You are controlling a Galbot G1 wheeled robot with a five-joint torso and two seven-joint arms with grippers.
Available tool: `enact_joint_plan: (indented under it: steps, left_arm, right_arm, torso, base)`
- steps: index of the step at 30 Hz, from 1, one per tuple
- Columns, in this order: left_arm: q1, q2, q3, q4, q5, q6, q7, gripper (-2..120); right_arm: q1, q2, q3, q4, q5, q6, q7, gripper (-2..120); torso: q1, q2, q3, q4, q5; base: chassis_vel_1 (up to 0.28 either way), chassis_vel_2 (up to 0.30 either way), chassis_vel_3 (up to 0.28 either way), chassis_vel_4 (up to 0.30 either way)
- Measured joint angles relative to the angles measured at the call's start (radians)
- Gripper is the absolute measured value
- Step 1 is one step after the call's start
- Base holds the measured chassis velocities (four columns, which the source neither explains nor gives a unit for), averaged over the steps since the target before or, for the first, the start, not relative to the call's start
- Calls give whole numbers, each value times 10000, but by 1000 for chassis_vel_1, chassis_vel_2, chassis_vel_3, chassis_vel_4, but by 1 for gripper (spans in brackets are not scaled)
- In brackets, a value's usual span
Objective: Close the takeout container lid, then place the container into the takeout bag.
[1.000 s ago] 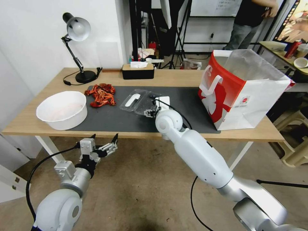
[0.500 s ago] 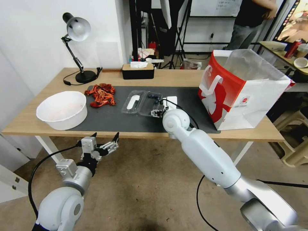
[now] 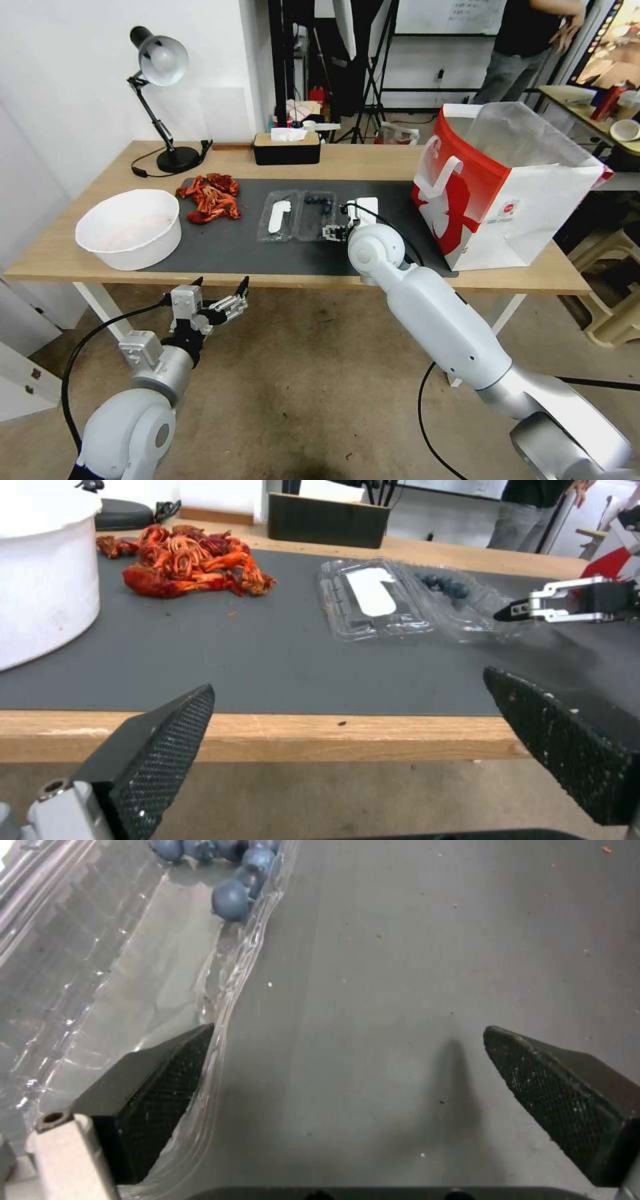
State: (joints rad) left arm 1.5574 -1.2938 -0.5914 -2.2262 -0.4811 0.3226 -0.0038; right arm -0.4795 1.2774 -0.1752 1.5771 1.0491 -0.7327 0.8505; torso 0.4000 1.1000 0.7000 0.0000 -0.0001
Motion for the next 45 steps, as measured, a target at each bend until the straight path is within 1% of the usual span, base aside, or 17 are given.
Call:
enact_joint_plan:
  steps: [6, 14, 17, 21, 23, 25, 27, 29, 30, 33, 34, 37, 38, 41, 42, 44, 45]
  left_arm:
    - [-22, 25, -12, 15, -27, 2, -7, 100]
    - [-3, 23, -21, 31, -33, 2, -14, 100]
    - [0, 14, -24, 31, -40, 0, -30, 100]
    - [3, -7, -24, 22, -45, -2, -39, 100]
    - [40, -31, -14, -16, -46, -9, -58, 100]
    - [53, -37, -12, -29, -50, -12, -69, 100]
    - [87, -40, -16, -85, -105, -23, -97, 100]
    - [110, -35, -22, -117, -131, -37, -101, 100]
    - [110, -35, -22, -117, -131, -37, -101, 100]
    - [142, -42, -23, -138, -180, -63, -112, 100]
    - [142, -42, -23, -138, -180, -63, -112, 100]
    - [155, -57, -4, -118, -184, -88, -118, 100]
    - [155, -57, -4, -118, -184, -88, -118, 100]
    - [132, -64, 26, -101, -185, -130, -126, 100]
    - [132, -64, 26, -101, -185, -130, -126, 100]
    - [85, -62, 54, -99, -229, -134, -168, 100]
    - [85, -62, 54, -99, -229, -134, -168, 100]
  right_arm:
    - [-26, -38, 86, 30, -40, 0, -171, 100]
    - [-239, -161, 425, 255, -1095, 386, -1859, 100]
    - [-380, -452, 451, 450, -2302, 1269, -3181, 100]
    - [-501, -591, 459, 539, -3000, 1753, -3665, 100]
    - [-785, -814, 541, 761, -3721, 2535, -4214, 100]
    - [-929, -898, 620, 895, -3889, 2787, -4393, 100]
    - [-1697, -1274, 1067, 1598, -4414, 3973, -5101, 100]
    - [-2433, -1521, 1537, 2218, -4766, 4649, -5586, 100]
    - [-2433, -1521, 1537, 2218, -4766, 4649, -5586, 100]
    - [-4564, -2017, 2687, 3837, -5187, 5654, -6111, 100]
    - [-4564, -2017, 2687, 3837, -5187, 5654, -6111, 100]
    - [-6323, -2148, 3873, 4913, -5430, 6134, -6425, 100]
    - [-6323, -2148, 3873, 4913, -5430, 6134, -6425, 100]
    - [-8783, -1990, 5222, 5855, -6018, 7062, -6999, 100]
    - [-8783, -1990, 5222, 5855, -6018, 7062, -6999, 100]
    - [-10440, -1617, 5828, 6244, -6570, 7965, -7352, 100]
    - [-10440, -1617, 5828, 6244, -6570, 7965, -7352, 100]
  torso:
    - [0, 0, 0, 0, 0]
    - [-1, 0, 0, 0, 1]
    - [0, 0, 0, -1, 0]
    - [0, 0, 0, 0, 1]
    - [0, 0, 0, 2, 1]
    - [-1, 0, 0, 2, 1]
    - [0, 0, 0, 0, 1]
    - [0, 0, 0, 0, 4]
    - [0, 0, 0, 0, 4]
    - [-3, 0, 0, -6, 1]
    - [-3, 0, 0, -6, 1]
    - [-3, 1, -2, 1, 0]
    - [-3, 1, -2, 1, 0]
    - [-3, 1, -2, -9, 3]
    - [-3, 1, -2, -9, 3]
    - [-3, 1, -2, 0, -1]
    - [-3, 1, -2, 0, -1]
  base:
    - [0, 0, 0, 0]
    - [0, 0, 0, 0]
    - [0, 0, 0, 0]
    - [0, 0, 0, 0]
    - [0, 0, 0, 0]
    - [0, 0, 0, 0]
    - [0, 0, 0, 0]
    - [0, 0, 0, 0]
    - [0, 0, 0, 0]
    - [0, 0, 0, 0]
    - [0, 0, 0, 0]
    - [0, 0, 0, 0]
    - [0, 0, 0, 0]
    - [0, 0, 0, 0]
    - [0, 0, 0, 0]
    - [0, 0, 0, 0]
    - [0, 0, 0, 0]
